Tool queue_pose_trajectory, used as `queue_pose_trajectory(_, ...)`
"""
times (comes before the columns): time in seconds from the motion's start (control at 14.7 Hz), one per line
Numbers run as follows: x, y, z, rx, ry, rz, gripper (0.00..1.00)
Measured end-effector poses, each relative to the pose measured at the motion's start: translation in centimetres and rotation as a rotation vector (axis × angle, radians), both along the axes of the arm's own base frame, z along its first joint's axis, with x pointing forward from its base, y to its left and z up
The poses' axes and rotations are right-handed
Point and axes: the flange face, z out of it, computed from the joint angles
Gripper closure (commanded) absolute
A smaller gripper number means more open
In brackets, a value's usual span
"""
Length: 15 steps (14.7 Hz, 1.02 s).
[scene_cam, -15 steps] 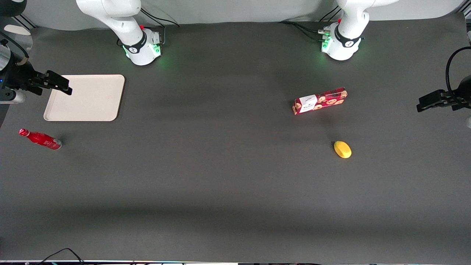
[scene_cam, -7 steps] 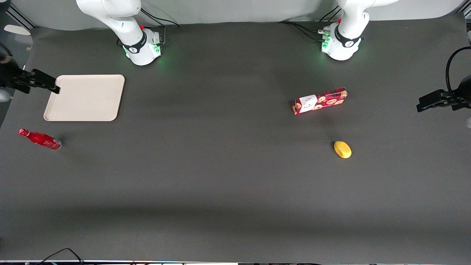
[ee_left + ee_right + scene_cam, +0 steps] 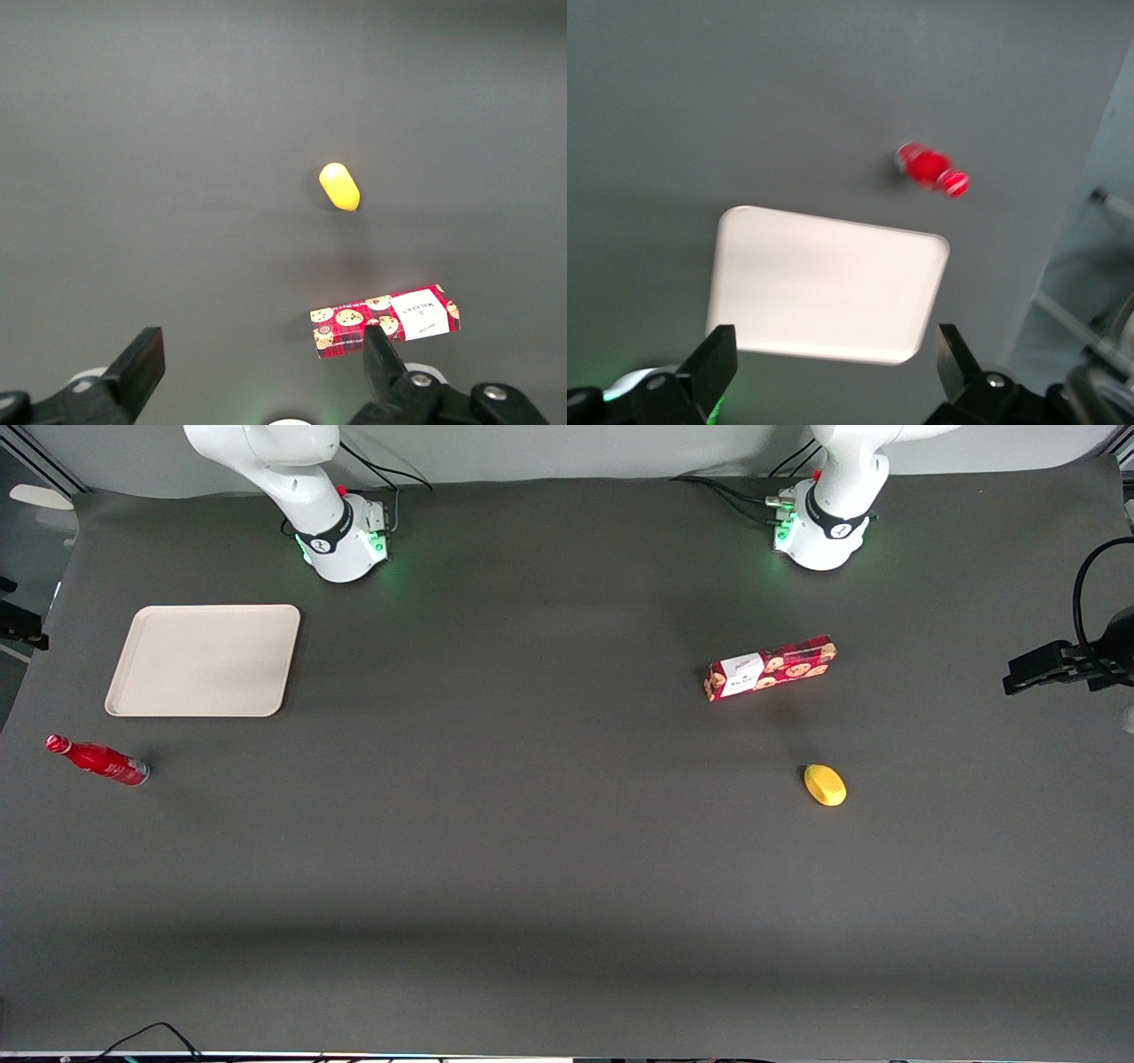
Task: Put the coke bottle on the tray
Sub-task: 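Move the right gripper from above the tray toward the red Coca-Cola bottle, then lower the open right gripper over the bottle's cap end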
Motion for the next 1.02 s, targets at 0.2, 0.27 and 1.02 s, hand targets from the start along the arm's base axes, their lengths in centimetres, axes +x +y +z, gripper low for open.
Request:
queue_pose_trajectory(0.2, -1.0, -8.8, -6.9, -0.003, -0.005, 0.142, 0.00)
queue_pose_trajectory(0.27, -1.2, -10.6, -8.5, -0.011, -0.001, 0.171, 0.00)
queue_pose_trajectory(1.02, 0.1, -14.9, -18.9, 0.096, -0.112, 0.356, 0.00)
